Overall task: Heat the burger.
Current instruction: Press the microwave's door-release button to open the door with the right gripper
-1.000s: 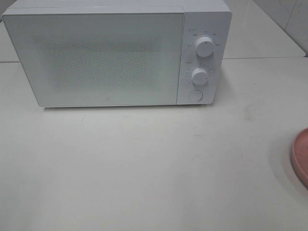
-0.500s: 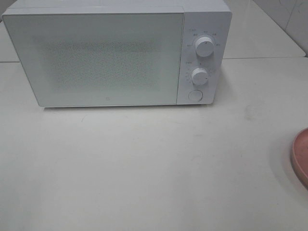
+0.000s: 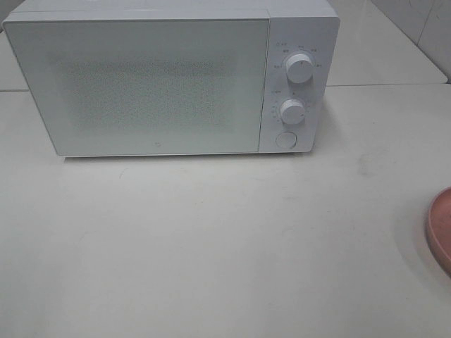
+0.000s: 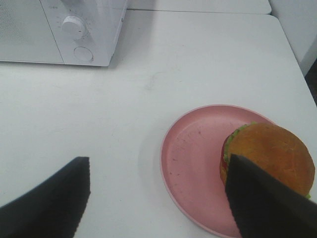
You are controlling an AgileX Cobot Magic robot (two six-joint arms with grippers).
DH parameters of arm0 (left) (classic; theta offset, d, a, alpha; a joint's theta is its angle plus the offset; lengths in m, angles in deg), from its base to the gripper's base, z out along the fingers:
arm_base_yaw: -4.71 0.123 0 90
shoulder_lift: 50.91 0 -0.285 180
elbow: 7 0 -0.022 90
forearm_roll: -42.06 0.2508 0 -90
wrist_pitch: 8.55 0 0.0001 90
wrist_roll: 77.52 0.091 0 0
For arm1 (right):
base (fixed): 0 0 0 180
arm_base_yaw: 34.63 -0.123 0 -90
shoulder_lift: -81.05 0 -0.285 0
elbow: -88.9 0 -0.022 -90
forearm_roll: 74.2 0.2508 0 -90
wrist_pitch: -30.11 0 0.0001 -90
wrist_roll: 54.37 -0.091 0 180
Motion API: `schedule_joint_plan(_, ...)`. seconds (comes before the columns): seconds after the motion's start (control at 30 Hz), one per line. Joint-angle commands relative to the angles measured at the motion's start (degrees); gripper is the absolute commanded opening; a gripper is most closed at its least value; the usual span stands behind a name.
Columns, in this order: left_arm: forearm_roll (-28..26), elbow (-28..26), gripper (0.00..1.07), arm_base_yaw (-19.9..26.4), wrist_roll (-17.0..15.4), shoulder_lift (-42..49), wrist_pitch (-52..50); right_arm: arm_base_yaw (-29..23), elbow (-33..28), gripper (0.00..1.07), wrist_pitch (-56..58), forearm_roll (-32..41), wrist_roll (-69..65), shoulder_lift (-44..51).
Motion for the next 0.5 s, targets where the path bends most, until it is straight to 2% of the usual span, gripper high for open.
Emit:
schedule_joint_plan(0.03,-0.2,0.1,0.98,0.1,0.0,1.0,-0.9,0.1,0.5,0.75,-3.4,-0.2,-0.3,-2.7)
schedule_joint_plan(0.5,-0.2,0.1,0.98,0.1,0.0,1.0,-0.9,0.1,0.5,0.75,-14.9,-0.2,-0.3,-13.9)
